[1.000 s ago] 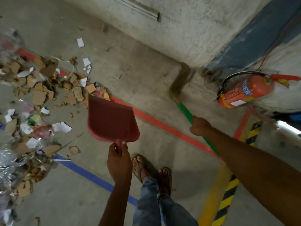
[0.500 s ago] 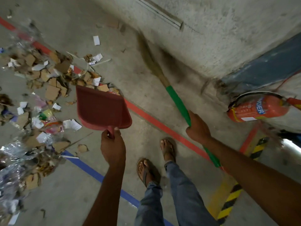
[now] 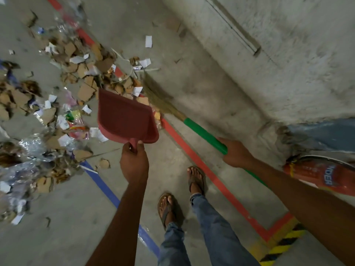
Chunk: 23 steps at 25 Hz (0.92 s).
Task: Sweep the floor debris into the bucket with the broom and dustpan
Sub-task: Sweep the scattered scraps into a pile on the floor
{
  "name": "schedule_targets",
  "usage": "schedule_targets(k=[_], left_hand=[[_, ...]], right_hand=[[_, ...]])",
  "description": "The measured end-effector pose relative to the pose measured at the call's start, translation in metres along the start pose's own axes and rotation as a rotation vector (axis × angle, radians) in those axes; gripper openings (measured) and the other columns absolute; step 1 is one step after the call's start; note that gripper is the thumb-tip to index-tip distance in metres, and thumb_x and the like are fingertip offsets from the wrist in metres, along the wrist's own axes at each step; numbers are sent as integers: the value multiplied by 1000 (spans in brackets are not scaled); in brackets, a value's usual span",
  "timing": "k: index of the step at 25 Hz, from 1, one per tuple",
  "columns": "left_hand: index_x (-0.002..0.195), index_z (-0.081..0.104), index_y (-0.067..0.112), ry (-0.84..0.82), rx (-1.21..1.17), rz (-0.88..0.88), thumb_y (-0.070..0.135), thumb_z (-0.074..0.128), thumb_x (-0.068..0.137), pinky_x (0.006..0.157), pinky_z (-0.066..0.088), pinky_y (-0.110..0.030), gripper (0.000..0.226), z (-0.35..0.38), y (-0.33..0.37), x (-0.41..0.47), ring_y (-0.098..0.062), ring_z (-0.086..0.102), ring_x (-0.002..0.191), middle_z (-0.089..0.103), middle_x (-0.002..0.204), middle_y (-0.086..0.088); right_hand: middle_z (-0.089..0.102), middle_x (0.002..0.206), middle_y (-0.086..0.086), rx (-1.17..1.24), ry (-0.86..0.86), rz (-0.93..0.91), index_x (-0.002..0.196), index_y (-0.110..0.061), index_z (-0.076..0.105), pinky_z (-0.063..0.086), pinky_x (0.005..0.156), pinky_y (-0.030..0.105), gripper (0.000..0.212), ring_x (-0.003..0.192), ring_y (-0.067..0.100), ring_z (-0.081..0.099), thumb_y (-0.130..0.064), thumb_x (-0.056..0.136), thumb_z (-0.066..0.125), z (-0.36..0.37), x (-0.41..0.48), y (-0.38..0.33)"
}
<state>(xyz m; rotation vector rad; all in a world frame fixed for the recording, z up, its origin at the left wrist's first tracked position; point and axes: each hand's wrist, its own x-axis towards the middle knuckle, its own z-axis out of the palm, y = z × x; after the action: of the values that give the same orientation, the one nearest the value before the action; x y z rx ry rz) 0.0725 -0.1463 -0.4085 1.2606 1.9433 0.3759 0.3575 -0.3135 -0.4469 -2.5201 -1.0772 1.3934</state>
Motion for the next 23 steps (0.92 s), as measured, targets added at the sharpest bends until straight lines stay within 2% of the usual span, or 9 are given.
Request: schedule_targets(k=[3,6,9,12,15,19,21,23], left_hand=[[98,64,17,66,-35,7,46,55,97,74,51,-39,30,-7,5,9,-27,68,79,69,83,-1],[97,62,21,113,-69,-6,53,52,95,78,54,-45,33,-11,8,20,-29,69,81,71,88,1],[101,63,22,135,-79,-20,61,46,91,80,55,-47,43,-5,6,26,-28,69,83,72,90,3],[98,63,23,149,-121,-28,56,49,94,77,55,-46,36,3,0,25,-26,69,80,71,87,4],[101,63,22,161,-156,-52,45,54,101,73,52,-40,24,5,-6,24,-24,68,78,70,85,5],[106,64,19,226,-131,-118,49,53,100,76,52,-40,33,-6,-30,19,-26,69,82,72,90,4],[105,64,20,247,-127,-145,52,50,97,77,52,-42,36,-19,-40,13,-28,69,84,72,91,2],[105,66,18,266,-130,-157,48,52,100,75,48,-39,34,-34,-48,5,-29,68,87,72,91,-2]], right_hand=[[61,139,6,-18,117,-61,154,-26,43,54,93,37,92,119,30,63,-1,68,65,-29,5,20],[54,144,12,-110,238,25,156,-25,38,52,98,43,91,123,35,58,-14,70,67,-74,63,30],[37,157,19,-219,211,163,158,-10,27,40,113,44,85,140,37,43,-26,86,70,-114,151,-1],[42,153,23,-278,156,203,152,-2,36,43,109,40,72,137,38,46,-30,93,66,-122,212,-52],[58,135,19,-432,67,75,138,-6,51,50,92,37,55,120,36,60,-26,90,66,-96,221,-95],[66,118,15,-459,-101,-199,130,-13,55,51,75,31,50,102,34,67,-14,81,63,-41,190,-145],[66,118,12,-411,-160,-286,131,-15,55,52,76,31,55,103,33,67,-11,76,61,-12,159,-157],[61,133,10,-325,-151,-318,145,-18,47,54,91,37,71,117,33,63,-11,76,61,16,114,-157]])
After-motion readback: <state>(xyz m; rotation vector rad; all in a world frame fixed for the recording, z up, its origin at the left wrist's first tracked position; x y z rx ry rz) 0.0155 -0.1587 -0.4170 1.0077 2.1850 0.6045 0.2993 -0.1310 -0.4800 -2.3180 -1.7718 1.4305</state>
